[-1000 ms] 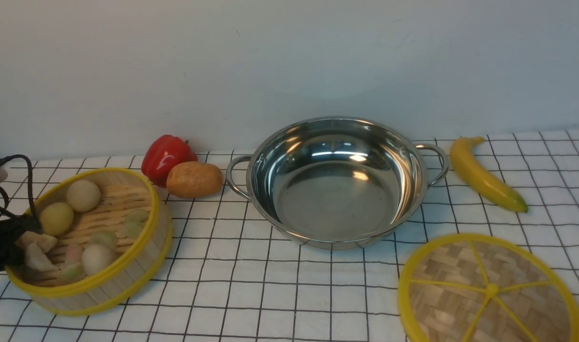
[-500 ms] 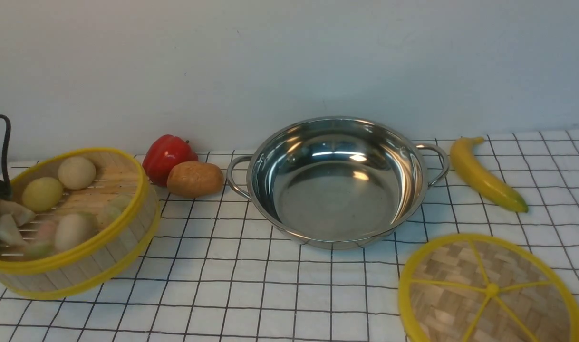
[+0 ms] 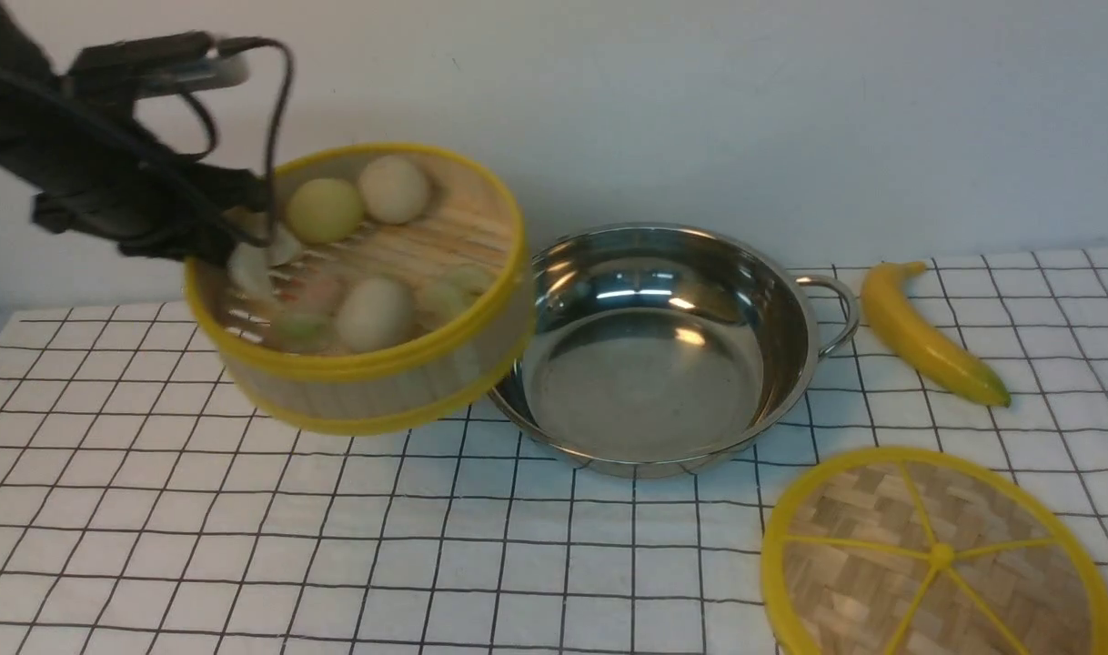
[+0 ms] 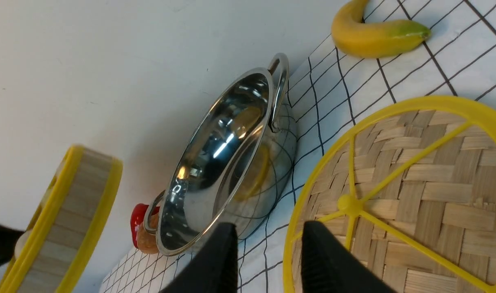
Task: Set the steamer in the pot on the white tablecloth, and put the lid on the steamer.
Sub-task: 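Place the bamboo steamer basket with dumplings into the steel pot with the left gripper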
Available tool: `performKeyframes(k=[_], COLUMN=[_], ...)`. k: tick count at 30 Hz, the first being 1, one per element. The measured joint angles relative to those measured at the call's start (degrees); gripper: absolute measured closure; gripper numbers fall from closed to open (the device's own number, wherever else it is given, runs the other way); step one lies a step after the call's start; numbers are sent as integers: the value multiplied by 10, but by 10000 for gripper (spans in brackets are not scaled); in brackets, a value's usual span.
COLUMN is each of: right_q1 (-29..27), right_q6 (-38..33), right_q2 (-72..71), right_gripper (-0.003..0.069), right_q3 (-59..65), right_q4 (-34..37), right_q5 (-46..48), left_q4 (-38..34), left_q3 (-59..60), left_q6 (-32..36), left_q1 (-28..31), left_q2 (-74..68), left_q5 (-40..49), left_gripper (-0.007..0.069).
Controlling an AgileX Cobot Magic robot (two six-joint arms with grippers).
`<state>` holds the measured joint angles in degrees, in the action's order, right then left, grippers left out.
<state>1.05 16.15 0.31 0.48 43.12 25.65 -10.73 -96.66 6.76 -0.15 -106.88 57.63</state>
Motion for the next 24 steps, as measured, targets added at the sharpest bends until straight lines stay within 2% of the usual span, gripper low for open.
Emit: performKeyframes(k=[3,9,15,24], right_q1=[0,0,0,0], right_q6=[0,-1,-12,-14], right_q2=[0,0,0,0], right_gripper=[417,417,416,416], right_q3=[0,0,0,0], right_q4=[0,0,2,2], right_q5=[0,0,1,2], left_q4=[13,47,54,56], left_q3=[-47,-141,-213,-232], left_q6=[-29,-73,-88,-89], left_q1=[-77,-156,-182,-184], left_q2=[-44,-145,-216,-250], left_q5=[0,-2,-2,-21], left_gripper=[575,575,575,575])
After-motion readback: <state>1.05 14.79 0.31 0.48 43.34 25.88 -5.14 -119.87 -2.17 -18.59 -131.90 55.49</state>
